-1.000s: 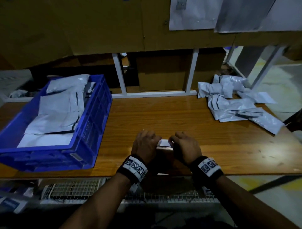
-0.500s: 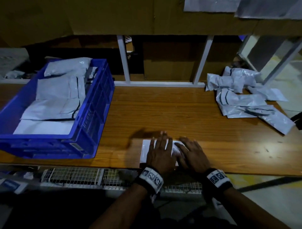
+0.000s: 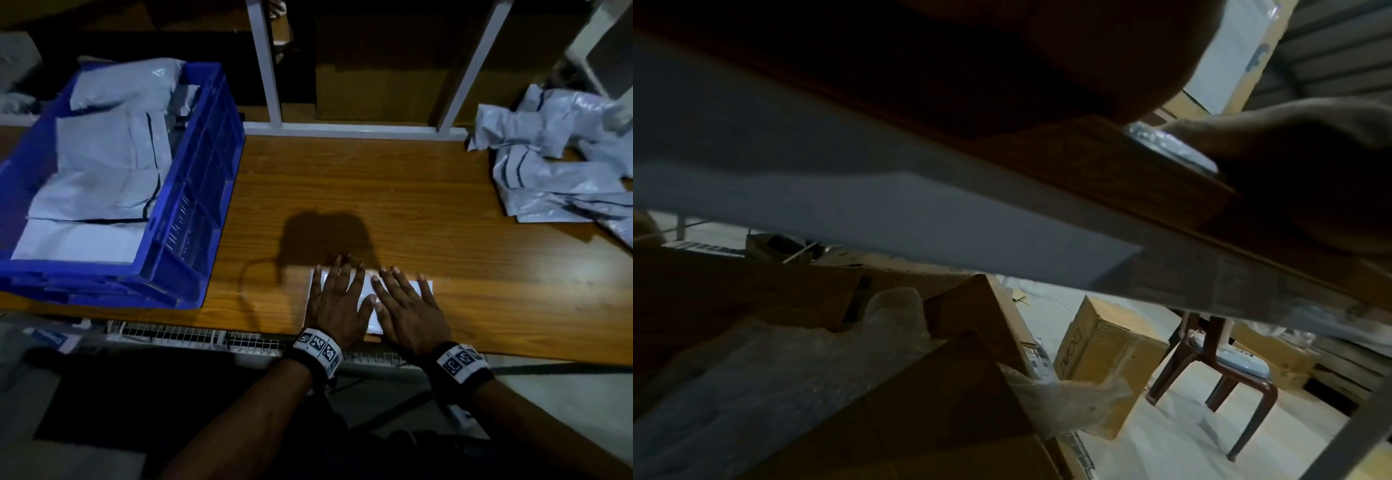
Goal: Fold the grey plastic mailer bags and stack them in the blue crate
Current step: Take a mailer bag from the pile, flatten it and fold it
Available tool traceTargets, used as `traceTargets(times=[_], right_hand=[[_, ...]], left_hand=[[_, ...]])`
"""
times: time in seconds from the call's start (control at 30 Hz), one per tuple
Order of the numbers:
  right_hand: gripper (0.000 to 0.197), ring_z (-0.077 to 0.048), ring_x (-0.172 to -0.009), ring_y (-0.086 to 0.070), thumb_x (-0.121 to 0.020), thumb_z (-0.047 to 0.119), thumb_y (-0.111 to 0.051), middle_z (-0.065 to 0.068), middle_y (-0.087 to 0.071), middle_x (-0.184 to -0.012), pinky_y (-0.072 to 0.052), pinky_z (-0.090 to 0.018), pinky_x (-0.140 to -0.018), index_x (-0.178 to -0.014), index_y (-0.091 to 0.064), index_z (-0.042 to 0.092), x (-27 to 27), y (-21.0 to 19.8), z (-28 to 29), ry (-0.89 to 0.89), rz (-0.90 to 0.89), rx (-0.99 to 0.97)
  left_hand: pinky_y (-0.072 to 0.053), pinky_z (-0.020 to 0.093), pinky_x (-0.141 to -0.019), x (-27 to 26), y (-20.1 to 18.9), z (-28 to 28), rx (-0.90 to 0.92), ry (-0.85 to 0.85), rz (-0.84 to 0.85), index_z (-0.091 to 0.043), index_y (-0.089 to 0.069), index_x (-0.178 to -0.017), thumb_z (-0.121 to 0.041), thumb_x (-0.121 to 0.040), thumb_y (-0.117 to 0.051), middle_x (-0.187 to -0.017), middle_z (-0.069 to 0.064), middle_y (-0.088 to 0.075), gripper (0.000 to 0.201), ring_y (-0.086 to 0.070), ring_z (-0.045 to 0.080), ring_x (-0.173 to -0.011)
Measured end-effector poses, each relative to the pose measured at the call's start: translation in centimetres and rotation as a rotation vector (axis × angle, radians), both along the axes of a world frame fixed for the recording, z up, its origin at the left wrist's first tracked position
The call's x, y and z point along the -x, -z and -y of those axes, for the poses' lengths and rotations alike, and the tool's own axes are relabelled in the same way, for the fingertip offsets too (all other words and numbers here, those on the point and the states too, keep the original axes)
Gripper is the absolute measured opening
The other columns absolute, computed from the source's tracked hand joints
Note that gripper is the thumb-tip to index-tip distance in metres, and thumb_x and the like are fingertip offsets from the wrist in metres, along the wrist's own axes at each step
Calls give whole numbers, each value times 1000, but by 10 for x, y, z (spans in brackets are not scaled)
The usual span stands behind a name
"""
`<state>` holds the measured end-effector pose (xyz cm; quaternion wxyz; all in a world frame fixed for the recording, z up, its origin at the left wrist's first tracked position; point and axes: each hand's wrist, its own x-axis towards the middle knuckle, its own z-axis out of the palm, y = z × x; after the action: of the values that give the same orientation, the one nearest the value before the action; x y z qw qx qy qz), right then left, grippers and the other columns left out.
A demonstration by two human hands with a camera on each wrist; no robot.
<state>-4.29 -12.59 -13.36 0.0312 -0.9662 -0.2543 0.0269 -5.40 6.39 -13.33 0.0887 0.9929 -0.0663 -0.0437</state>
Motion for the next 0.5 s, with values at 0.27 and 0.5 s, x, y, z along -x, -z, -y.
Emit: traceTargets(times=[0.27, 0.5], right_hand=[[60, -20, -158, -7, -109, 45, -15, -4, -14, -170, -4, -57, -126, -162, -21, 18, 1, -7, -4, 33, -34, 25], [66, -24, -159, 3, -106, 56, -6, -4, 5, -170, 3, -57, -124, -164, -16, 26, 0, -15, -3, 79, -86, 9]], left_hand=[[5, 58, -124, 1, -7, 4, -61, 15, -43, -25, -5, -163, -56, -102, -9, -171, 8, 10, 68, 16, 22, -157], [8, 59, -123, -2, -20, 0, -66, 13, -140, -28, -11, -163, -72, -93, 0, -172, 8, 7, 84, 13, 24, -157]])
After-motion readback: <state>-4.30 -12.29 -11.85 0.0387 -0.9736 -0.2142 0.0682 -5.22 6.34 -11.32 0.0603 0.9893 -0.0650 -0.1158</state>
